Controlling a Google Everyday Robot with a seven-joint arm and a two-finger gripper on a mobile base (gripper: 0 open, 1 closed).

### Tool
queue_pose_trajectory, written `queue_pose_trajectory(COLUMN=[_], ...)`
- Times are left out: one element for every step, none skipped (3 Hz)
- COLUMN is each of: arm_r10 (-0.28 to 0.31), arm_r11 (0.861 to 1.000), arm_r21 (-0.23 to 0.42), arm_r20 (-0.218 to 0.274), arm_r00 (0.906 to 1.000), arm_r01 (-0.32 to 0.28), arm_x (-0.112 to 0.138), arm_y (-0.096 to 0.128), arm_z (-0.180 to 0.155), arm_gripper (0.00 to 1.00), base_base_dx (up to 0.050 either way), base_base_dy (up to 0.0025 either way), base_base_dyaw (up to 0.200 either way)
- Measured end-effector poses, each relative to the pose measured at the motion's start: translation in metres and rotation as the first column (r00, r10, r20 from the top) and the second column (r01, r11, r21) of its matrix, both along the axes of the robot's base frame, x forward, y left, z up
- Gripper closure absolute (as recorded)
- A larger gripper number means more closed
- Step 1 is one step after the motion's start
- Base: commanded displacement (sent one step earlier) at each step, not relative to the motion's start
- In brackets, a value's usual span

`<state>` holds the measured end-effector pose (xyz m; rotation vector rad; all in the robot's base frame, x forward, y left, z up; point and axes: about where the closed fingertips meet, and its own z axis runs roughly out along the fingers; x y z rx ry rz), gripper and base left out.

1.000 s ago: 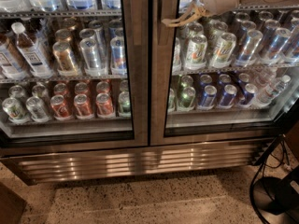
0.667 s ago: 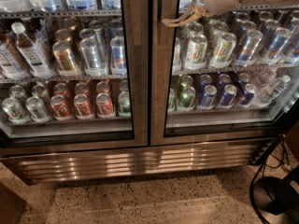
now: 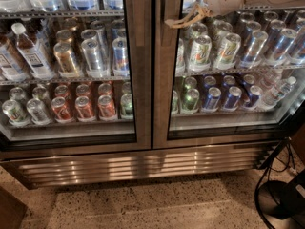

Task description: Open right fridge door

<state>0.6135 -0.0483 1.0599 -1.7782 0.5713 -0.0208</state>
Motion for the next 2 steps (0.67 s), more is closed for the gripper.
queue_pose_trajectory(arm_r10=[0.000, 0.003], arm_r11=[1.000, 1.000], arm_r21=[0.000, 0.001], arm_r20=[0.000, 0.015], arm_r00=[1.0000, 0.9999], arm_r01=[0.000, -0.003], arm_x=[0.0000, 0.0003], arm_y=[0.0000, -0.0003], arm_z=[0.0000, 0.0003], arm_gripper=[1.00, 1.00], base_base_dx=[0.000, 0.000], base_base_dy=[0.00000, 0.00000], base_base_dyaw=[0.000, 0.000])
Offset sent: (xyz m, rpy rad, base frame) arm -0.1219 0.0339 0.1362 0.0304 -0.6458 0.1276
